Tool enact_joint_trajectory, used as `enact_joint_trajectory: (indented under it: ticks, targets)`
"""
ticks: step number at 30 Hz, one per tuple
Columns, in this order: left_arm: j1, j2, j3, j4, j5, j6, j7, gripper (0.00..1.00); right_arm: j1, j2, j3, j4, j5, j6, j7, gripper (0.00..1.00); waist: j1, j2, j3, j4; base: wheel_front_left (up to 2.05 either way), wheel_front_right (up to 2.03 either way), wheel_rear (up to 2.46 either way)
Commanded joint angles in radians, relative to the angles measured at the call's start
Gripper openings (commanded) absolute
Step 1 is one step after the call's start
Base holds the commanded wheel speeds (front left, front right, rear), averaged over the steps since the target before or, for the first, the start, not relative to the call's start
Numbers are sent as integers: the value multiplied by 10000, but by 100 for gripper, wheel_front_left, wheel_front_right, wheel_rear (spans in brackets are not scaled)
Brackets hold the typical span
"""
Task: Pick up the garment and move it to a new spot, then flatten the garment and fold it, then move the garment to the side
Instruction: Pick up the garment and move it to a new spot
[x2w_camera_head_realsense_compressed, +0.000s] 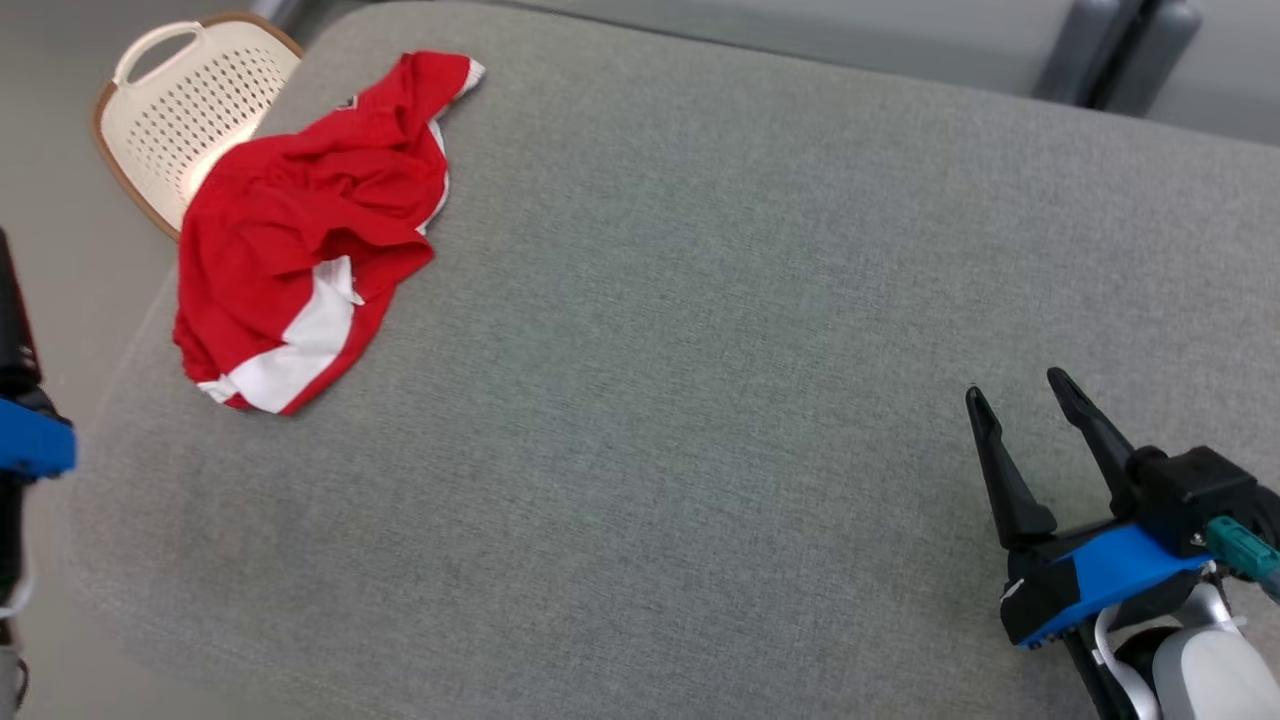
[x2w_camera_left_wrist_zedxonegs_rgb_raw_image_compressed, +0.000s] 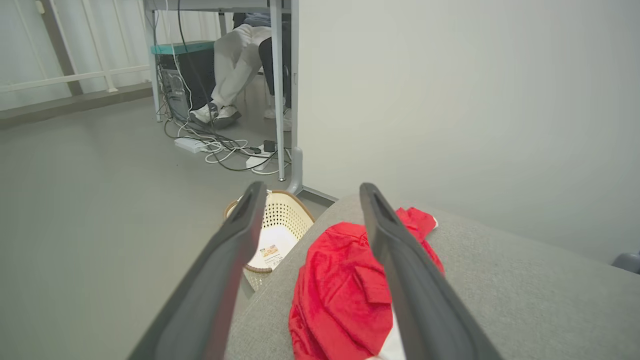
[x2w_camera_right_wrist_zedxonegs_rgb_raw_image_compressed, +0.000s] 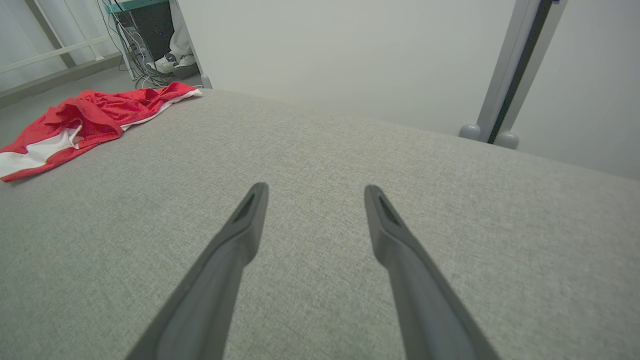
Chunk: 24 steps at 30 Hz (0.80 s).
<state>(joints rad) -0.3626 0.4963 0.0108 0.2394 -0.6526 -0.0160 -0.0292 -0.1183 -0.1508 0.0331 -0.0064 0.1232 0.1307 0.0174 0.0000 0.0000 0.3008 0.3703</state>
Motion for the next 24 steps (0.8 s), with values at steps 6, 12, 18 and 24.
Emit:
enact_joint_trajectory:
  ticks: [6,12,18,24]
  targets:
    - [-1282,315,670,1520,-1081,-126,854,100,-477,-478,104,-673,-148,2,358,100,0,0,2004,-1274,0,0,0]
    - [-2037,427,688,2946,-1497,-266,1426,100,-614,-536,-2,-1113,-71,2,332,100,0,0,2928,-1951,0,0,0]
    - [-2462,543,644,4054,-1746,-246,2077,100,-543,-390,-50,-1190,-121,0,213,100,0,0,3404,-2427,0,0,0]
    - [-2384,433,406,5376,-2033,130,3704,100,-502,-253,-55,-1034,-135,-7,17,100,0,0,3438,-2826,0,0,0]
